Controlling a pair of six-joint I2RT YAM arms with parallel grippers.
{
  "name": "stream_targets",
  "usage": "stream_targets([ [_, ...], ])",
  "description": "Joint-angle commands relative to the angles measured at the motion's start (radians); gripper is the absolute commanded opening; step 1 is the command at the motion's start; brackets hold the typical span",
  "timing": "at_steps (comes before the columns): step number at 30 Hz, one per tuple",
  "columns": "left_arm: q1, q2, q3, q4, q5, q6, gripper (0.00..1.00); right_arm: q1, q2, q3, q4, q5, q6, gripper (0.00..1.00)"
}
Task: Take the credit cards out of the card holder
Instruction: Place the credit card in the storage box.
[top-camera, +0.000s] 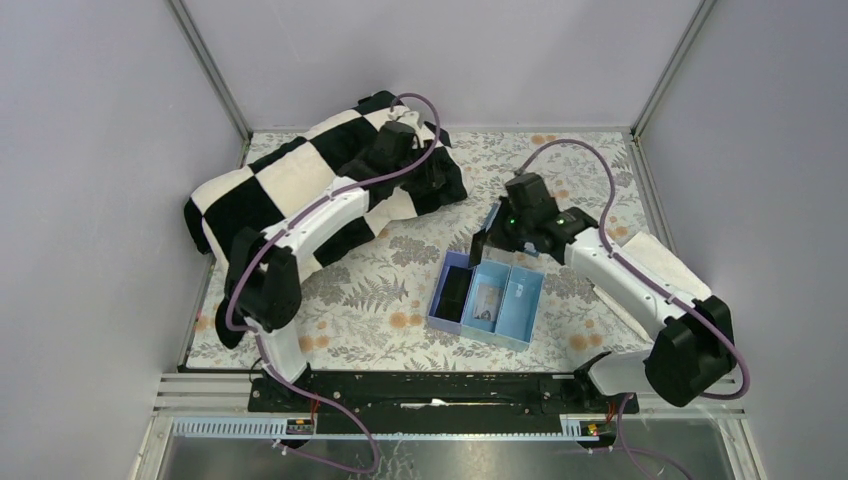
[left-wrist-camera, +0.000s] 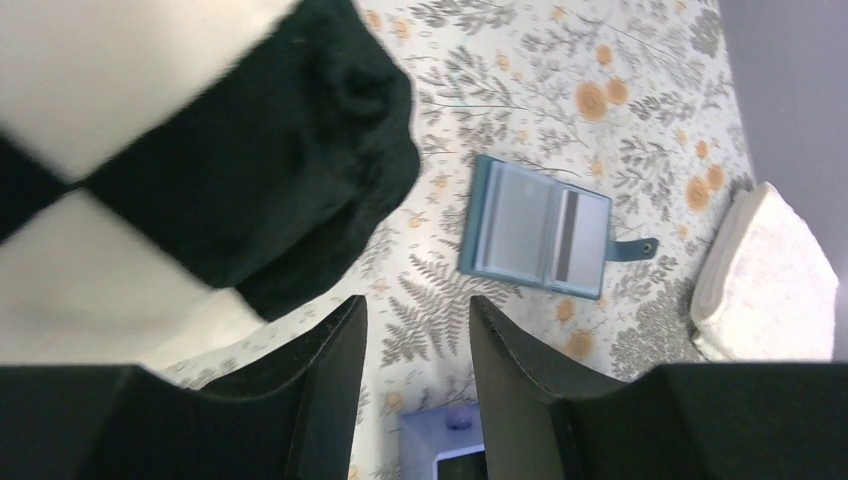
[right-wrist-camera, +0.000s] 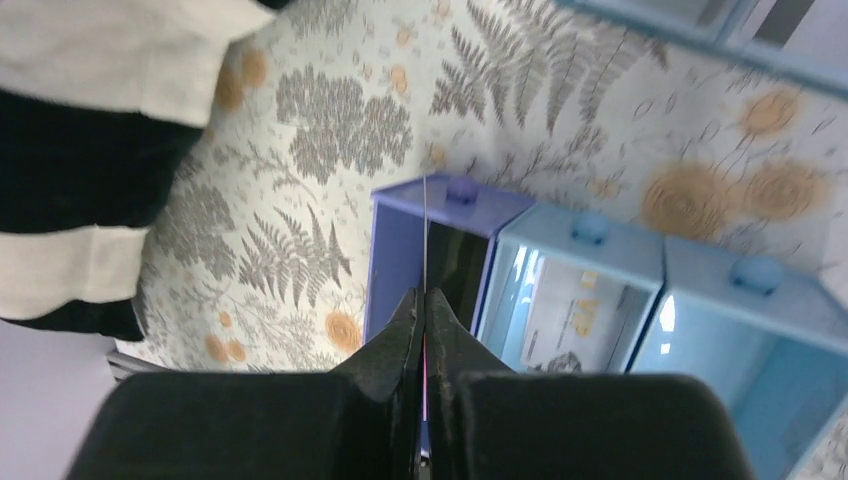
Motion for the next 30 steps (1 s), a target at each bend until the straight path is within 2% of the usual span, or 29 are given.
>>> stream_targets([
  [1,0.022,-0.121,-0.057,-0.049,-0.113,-0.002,0.47,0.137,0.031,0.091,-0.174,0.203,0.115,0.00],
  [9,0.026,-0.167,-0.062,-0.126,-0.188,-0.006,0.48,0.275,0.174,0.229,-0.321,0.326,0.152,0.00],
  [16,0.027,-0.186,-0.079,-0.140,-0.224,0.015,0.48,0.330,0.271,0.263,-0.342,0.331,0.165,0.00],
  [30,0.051,-0.192,-0.086,-0.162,-0.244,0.031,0.48,0.393,0.412,0.364,-0.443,0.468,0.197,0.01],
])
